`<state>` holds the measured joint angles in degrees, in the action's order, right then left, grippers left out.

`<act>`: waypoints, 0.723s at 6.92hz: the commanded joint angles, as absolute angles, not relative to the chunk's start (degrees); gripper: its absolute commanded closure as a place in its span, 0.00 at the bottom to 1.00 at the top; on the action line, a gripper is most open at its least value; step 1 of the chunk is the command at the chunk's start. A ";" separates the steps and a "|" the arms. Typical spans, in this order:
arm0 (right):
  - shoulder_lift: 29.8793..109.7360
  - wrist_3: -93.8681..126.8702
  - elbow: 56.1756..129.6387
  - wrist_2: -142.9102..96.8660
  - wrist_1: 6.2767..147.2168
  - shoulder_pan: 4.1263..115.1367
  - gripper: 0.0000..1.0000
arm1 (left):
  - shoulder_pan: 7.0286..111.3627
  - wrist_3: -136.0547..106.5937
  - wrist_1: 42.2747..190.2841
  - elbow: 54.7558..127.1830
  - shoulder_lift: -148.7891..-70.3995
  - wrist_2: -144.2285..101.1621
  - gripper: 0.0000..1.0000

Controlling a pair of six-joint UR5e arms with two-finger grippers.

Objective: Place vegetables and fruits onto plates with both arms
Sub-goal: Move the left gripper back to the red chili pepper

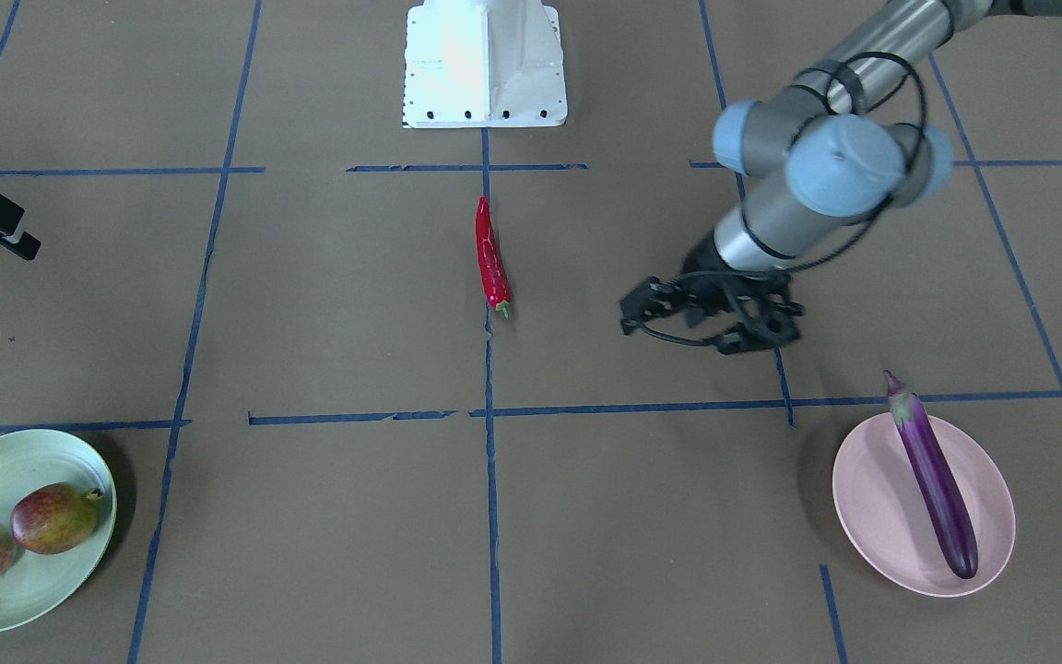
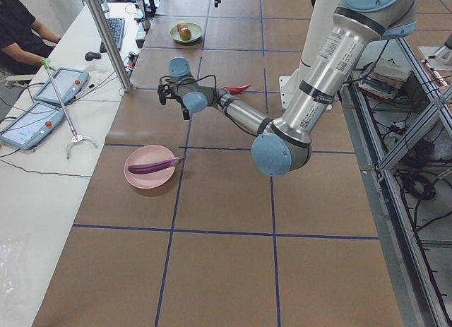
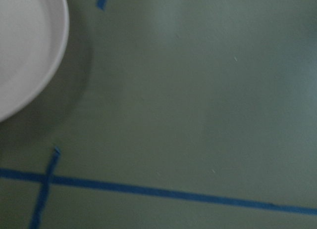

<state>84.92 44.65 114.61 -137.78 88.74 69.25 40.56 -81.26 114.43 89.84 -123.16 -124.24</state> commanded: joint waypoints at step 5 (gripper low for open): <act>88.24 44.65 116.54 -133.95 88.86 69.61 0.00 | 25.93 -85.34 107.58 80.80 -135.95 -106.70 0.03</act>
